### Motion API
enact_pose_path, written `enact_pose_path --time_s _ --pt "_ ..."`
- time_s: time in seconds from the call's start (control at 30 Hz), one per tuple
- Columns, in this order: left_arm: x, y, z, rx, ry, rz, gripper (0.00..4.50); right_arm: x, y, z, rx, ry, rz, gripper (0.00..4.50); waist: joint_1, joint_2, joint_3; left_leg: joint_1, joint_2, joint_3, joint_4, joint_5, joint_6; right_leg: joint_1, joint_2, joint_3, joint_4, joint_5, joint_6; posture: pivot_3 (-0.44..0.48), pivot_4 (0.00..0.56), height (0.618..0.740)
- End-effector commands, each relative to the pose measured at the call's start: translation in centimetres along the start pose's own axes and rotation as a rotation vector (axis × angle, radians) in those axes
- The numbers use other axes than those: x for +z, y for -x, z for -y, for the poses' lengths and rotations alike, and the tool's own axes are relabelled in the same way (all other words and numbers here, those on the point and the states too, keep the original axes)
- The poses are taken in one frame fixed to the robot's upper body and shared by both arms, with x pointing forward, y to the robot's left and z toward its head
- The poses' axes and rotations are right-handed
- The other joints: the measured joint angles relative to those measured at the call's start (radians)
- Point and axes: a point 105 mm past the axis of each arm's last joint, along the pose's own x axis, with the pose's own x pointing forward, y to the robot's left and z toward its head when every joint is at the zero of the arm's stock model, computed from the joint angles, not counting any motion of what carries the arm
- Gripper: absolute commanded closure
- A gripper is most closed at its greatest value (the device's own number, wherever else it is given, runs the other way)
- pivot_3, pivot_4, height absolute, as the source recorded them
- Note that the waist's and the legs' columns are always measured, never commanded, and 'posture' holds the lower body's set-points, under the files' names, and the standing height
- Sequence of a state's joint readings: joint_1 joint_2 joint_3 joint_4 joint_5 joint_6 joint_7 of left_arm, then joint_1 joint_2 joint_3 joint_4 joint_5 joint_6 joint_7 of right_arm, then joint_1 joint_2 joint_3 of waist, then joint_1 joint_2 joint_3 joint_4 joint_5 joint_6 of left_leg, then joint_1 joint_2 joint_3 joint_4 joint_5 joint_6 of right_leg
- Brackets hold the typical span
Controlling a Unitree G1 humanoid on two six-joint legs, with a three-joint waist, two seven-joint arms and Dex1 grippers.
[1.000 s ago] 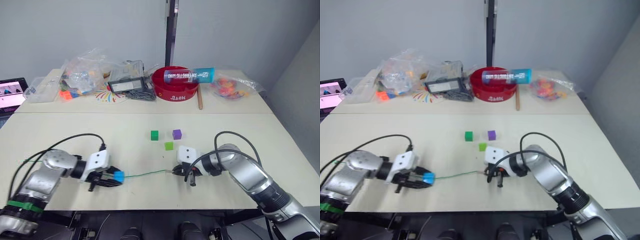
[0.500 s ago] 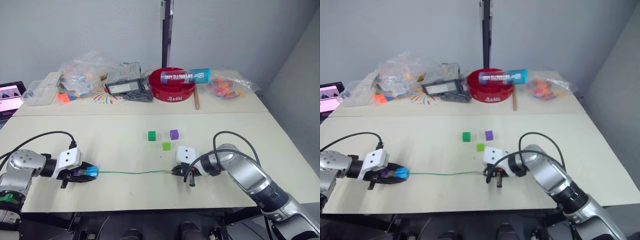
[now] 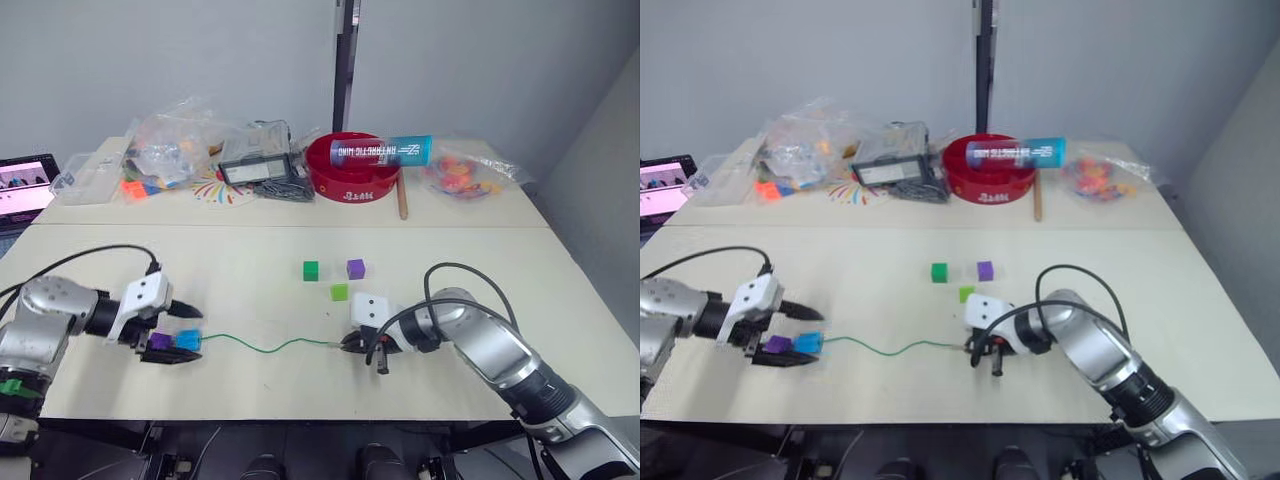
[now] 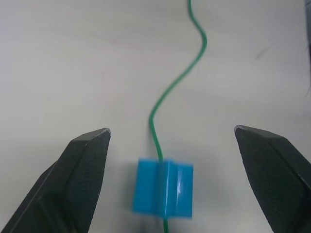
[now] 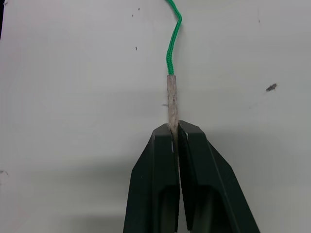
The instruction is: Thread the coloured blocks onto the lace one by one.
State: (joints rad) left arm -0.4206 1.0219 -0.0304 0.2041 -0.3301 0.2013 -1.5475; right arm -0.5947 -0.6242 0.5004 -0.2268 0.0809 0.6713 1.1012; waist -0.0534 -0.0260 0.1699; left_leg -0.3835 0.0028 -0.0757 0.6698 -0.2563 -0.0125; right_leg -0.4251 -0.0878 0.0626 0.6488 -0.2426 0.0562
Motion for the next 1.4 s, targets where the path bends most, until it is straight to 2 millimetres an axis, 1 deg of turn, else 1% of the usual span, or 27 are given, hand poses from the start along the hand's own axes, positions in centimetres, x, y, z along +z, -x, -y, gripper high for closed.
enact_pose_path --time_s 0.03,0.13,0.17,0.2,0.27,0.3,0.4,0.53,0.77,0.87,0.93,1.2,1.23,1.4 --pt "2.4 -1.1 0.7 -0.045 -0.015 0.066 0.2 1.4 0.2 0.3 -0.012 0.044 0.019 4.5 -0.001 0.0 0.0 0.0 0.0 0.0 0.0 0.0 0.0 0.0 0.0 0.0 0.0 0.0 0.0 0.0 0.15 0.731" --pt "3.1 -3.3 1.6 -0.084 -0.043 0.093 0.2 1.7 0.0 0.3 -0.013 0.047 0.016 4.5 -0.003 0.0 0.0 0.0 0.0 0.0 0.0 0.0 0.0 0.0 0.0 0.0 0.0 0.0 0.0 0.0 0.15 0.731" --pt "3.4 -4.5 1.6 -0.075 -0.069 0.106 0.2 1.8 -0.1 0.3 -0.013 0.048 0.017 4.5 -0.002 0.0 0.0 0.0 0.0 0.0 0.0 0.0 0.0 0.0 0.0 0.0 0.0 0.0 0.0 0.0 0.15 0.731" --pt "3.5 -5.2 1.6 -0.066 -0.087 0.113 0.2 1.9 -0.1 0.3 -0.013 0.049 0.018 4.5 0.0 0.0 0.0 0.0 0.0 0.0 0.0 0.0 0.0 0.0 0.0 0.0 0.0 0.0 0.0 0.0 0.15 0.731" --pt "4.4 -7.5 1.3 -0.046 -0.12 0.165 0.2 2.2 -0.4 0.2 -0.01 0.052 0.018 4.5 0.007 0.0 0.0 0.0 0.0 0.0 0.0 0.0 0.0 0.0 0.0 0.0 -0.001 0.0 0.0 0.0 0.15 0.731" --pt "4.7 -8.2 1.2 -0.038 -0.123 0.182 0.2 2.3 -0.5 0.1 -0.009 0.053 0.018 4.5 0.009 0.0 0.0 0.0 0.0 0.0 0.0 0.0 0.0 0.0 0.0 0.0 -0.001 0.0 0.0 0.0 0.15 0.731" --pt "5.2 -11.3 2.0 -0.087 -0.133 0.215 0.2 2.7 -1.1 -0.1 0.001 0.059 0.009 4.5 0.01 0.0 0.0 -0.001 -0.001 0.0 0.002 0.0 0.0 0.0 0.0 0.0 -0.001 0.0 0.0 0.0 0.15 0.731" --pt "4.8 -13.0 2.1 -0.105 -0.15 0.2 0.2 2.8 -1.7 -0.2 -0.002 0.058 -0.008 4.5 0.008 0.0 0.0 0.0 -0.001 0.0 0.002 0.0 0.0 0.0 0.0 0.0 0.0 0.0 0.0 0.0 0.15 0.731" --pt "4.2 -14.4 1.9 -0.119 -0.142 0.194 0.2 3.0 -1.7 -0.1 -0.011 0.053 -0.008 4.5 0.01 0.0 0.0 -0.001 -0.002 0.0 0.002 0.0 0.0 0.0 -0.001 0.0 0.0 0.0 0.0 0.0 0.15 0.731" --pt "4.6 -14.9 1.7 -0.113 -0.138 0.218 1.07 3.1 -1.7 -0.1 -0.013 0.051 -0.007 4.5 0.011 0.0 0.0 -0.001 -0.002 -0.001 0.003 0.0 0.0 0.0 -0.001 0.0 0.0 0.0 0.0 0.0 0.15 0.731" --pt "4.7 -15.0 1.6 -0.109 -0.136 0.226 1.72 3.1 -1.7 0.0 -0.014 0.05 -0.006 4.5 0.011 0.0 0.0 -0.001 -0.002 -0.001 0.003 0.0 0.0 0.0 -0.001 0.0 0.0 0.0 0.0 0.0 0.15 0.731" --pt "4.8 -14.8 1.6 -0.11 -0.127 0.227 4.35 3.1 -1.6 0.0 -0.014 0.05 -0.011 4.5 0.009 0.0 0.0 -0.001 -0.002 -0.001 0.003 0.0 0.0 0.0 -0.001 0.0 0.0 0.0 0.0 0.0 0.15 0.731" --pt "4.7 -14.8 1.6 -0.11 -0.126 0.226 4.43 3.1 -1.6 0.0 -0.014 0.051 -0.012 4.5 0.009 0.0 0.0 -0.001 -0.002 -0.001 0.004 0.0 0.0 0.0 -0.001 0.0 0.0 0.0 0.0 0.0 0.15 0.731" --pt "4.9 -14.6 1.6 -0.104 -0.124 0.229 4.43 3.0 -1.7 0.1 -0.013 0.052 -0.016 4.5 0.009 0.0 0.0 -0.001 -0.002 -0.001 0.004 0.0 0.0 0.0 -0.001 0.0 0.0 0.0 0.0 0.0 0.15 0.731"
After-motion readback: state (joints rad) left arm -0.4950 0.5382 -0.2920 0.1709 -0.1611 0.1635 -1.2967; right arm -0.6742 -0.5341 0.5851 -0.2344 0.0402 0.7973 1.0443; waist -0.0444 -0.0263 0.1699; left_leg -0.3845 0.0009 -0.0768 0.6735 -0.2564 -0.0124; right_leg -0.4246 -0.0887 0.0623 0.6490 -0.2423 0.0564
